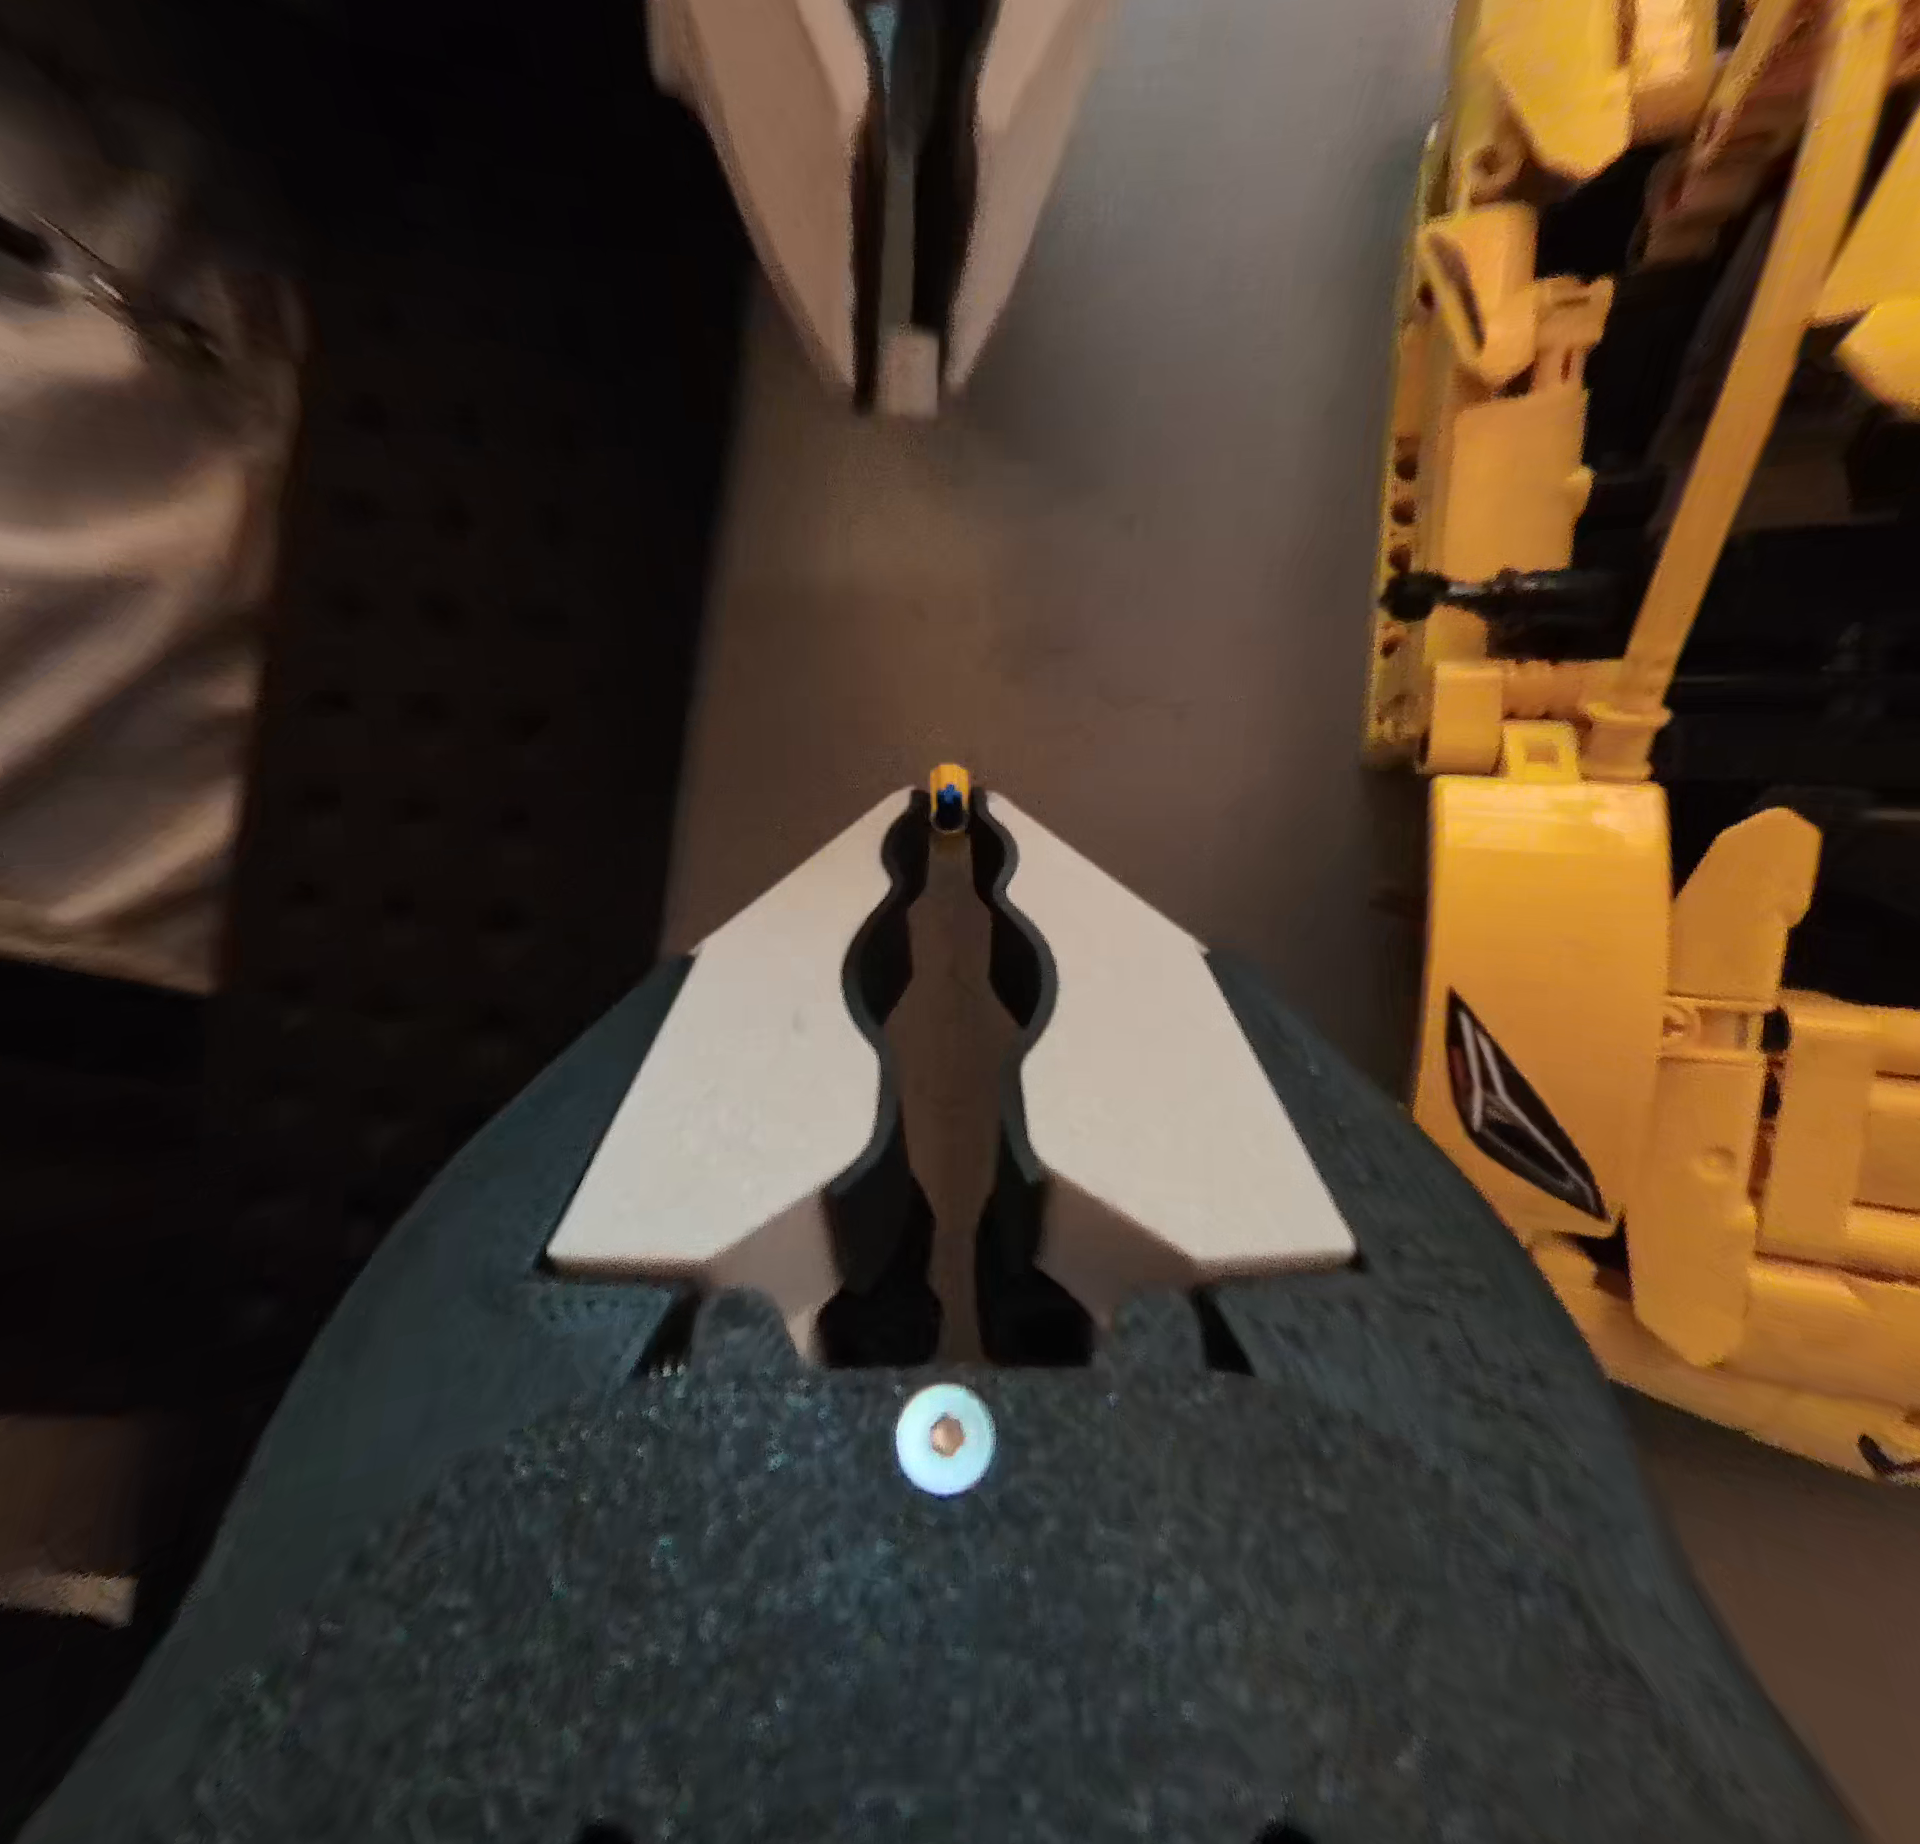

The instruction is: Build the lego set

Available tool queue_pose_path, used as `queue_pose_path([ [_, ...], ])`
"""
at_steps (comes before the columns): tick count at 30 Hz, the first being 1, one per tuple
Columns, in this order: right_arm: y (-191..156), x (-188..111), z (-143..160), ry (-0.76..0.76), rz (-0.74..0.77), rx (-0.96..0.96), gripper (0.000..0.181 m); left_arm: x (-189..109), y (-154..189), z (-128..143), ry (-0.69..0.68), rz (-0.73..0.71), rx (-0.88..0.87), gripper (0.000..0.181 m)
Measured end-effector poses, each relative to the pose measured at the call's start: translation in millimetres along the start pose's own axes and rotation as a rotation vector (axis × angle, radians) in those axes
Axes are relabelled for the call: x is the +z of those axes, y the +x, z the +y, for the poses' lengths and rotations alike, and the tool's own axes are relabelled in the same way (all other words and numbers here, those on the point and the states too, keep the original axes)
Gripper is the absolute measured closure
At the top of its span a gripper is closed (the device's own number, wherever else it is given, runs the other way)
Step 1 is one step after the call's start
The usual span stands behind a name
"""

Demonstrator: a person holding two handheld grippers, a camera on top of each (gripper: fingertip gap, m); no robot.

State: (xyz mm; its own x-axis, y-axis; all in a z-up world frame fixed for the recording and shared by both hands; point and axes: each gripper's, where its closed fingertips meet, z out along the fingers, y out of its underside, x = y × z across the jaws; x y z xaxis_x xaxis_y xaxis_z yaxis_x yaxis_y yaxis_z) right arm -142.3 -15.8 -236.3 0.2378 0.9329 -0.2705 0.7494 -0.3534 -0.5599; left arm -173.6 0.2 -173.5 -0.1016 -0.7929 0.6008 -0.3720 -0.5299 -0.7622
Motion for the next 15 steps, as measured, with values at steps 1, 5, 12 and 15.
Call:
queue_pose_path([
  [1, 3, 3, 5, -0.027, 0.032, -0.023, 0.175, 0, 0, 0, 0.002, -0.001, 0.0, 0.174],
  [5, 10, 5, 6, -0.001, 0.126, -0.101, 0.175, 2, -1, 4, -0.022, -0.011, 0.011, 0.174],
  [12, 12, 0, 7, 0.044, 0.173, -0.075, 0.168, 2, -2, 5, -0.022, -0.01, 0.004, 0.174],
  [15, 14, -11, 6, 0.091, 0.243, -0.025, 0.163, 1, -2, 4, -0.015, -0.011, 0.002, 0.174],
])
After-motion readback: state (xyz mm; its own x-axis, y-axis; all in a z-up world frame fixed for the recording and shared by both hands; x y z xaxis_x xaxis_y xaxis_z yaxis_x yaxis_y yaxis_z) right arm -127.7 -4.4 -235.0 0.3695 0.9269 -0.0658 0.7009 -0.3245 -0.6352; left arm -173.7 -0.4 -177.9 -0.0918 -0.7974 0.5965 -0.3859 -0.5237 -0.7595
